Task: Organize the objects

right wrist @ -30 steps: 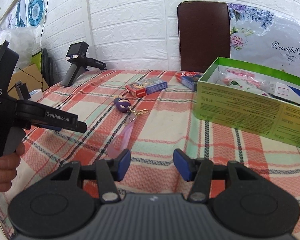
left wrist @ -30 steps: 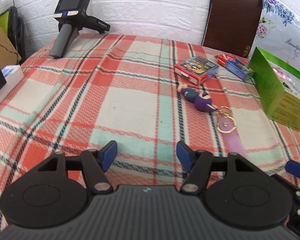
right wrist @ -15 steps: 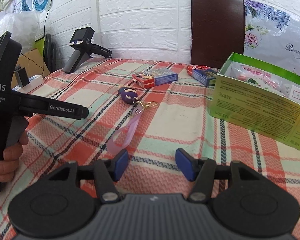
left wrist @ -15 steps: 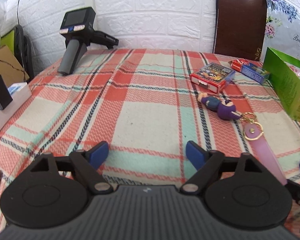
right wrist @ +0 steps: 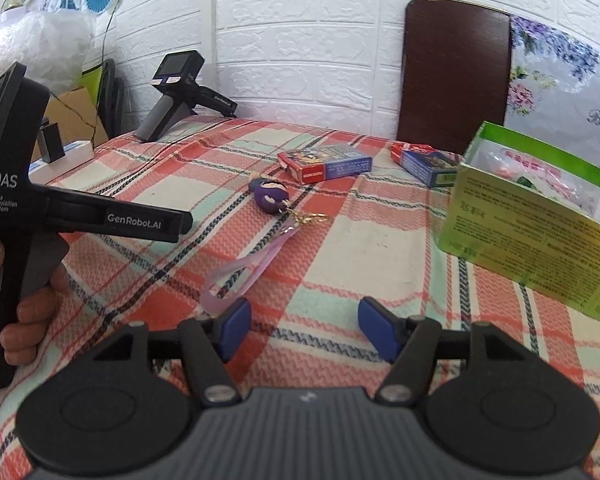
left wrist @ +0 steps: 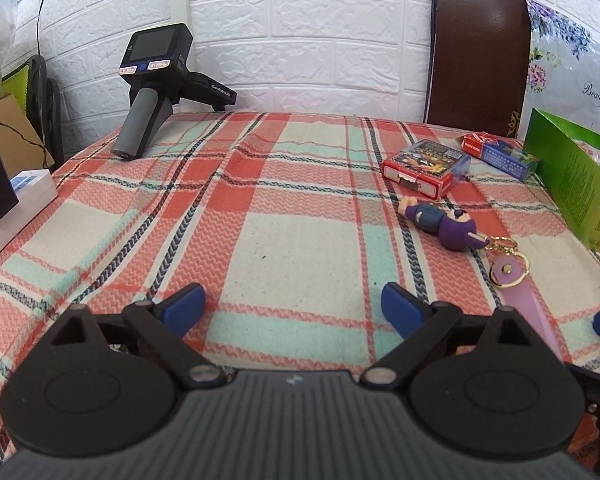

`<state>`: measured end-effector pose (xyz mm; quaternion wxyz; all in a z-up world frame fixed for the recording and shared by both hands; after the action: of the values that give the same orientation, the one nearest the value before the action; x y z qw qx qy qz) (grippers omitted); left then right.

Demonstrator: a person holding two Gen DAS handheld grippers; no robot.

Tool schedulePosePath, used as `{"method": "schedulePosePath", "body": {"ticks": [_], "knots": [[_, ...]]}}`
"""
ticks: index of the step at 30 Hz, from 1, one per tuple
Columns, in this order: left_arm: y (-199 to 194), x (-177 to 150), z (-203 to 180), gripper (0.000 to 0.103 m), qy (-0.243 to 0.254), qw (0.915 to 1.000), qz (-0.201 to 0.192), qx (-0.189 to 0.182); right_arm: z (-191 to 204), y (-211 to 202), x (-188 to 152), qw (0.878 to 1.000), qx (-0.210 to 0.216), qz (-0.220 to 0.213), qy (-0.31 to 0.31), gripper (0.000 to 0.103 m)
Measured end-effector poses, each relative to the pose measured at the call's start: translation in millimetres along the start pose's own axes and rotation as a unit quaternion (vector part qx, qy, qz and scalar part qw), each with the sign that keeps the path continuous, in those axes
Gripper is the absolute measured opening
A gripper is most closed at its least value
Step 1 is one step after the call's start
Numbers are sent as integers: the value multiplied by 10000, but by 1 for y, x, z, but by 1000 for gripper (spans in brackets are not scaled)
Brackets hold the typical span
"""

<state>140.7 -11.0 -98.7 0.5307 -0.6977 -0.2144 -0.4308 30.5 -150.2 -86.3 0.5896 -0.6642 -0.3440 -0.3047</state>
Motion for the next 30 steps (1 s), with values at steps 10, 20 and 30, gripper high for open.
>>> {"method": "schedulePosePath", "body": {"ticks": [10, 20, 30], "knots": [[0, 0, 4, 96, -145, 9999, -89, -16, 18, 41, 28, 9992, 221, -56, -328, 72], [0, 3, 18, 95, -526, 9984, -217, 37, 41, 79, 57, 9944, 603, -95, -861, 85], [-1, 3, 18, 96, -526, 9983, -234, 35, 57, 64, 53, 9887, 908, -329, -1147, 35]]}}
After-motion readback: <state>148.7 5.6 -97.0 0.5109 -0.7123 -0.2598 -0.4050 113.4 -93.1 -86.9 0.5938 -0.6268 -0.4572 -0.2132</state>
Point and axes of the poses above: each gripper's, at about its wrist camera, not at the fingertips, and y roughly the way its jaws point, z to its left, x to its top, the point moved 7 cm from there along y, roughly the way its jaws point, and after that the axes turned 10 degrees about -x, right-handed, at the moved point
